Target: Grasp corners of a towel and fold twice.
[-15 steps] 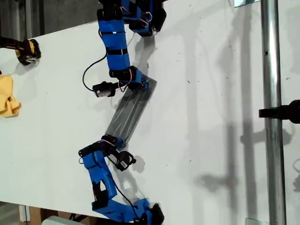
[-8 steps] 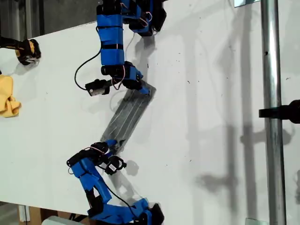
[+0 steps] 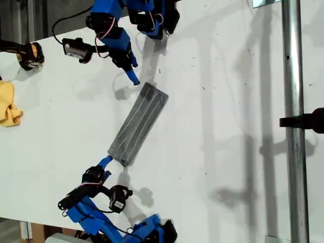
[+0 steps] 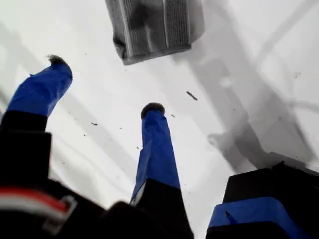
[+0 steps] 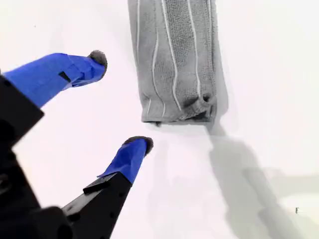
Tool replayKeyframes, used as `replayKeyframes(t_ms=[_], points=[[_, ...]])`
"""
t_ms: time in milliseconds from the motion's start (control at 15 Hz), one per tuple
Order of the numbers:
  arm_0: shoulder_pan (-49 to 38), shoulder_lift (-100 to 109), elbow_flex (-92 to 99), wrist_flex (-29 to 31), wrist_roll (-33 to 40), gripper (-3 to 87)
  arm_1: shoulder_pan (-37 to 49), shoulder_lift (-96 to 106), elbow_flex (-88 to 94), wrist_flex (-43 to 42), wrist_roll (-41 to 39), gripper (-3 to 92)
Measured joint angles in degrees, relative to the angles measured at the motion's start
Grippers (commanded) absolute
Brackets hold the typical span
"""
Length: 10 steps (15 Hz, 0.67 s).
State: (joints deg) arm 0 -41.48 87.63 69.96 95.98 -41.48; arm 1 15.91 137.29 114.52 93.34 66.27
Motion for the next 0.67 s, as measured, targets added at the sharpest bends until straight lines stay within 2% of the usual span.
replayKeyframes(t_ms=[133,400,533,667], points=[[0.18,15.21,12.3,-2.02,-1.23,26.0,-0.44,13.54,8.09,0.44,4.31,29.8],[5.98,56.34,46.05,-7.82,-8.17,23.3,-11.16,37.79,26.46,-1.23,19.6,29.4],[13.1,73.74,62.93,-14.77,-15.12,20.2,-15.82,46.85,33.4,-2.81,25.93,29.5],[19.95,91.67,80.07,-21.8,-19.51,18.6,-18.81,45.0,34.1,-3.52,29.27,29.9]])
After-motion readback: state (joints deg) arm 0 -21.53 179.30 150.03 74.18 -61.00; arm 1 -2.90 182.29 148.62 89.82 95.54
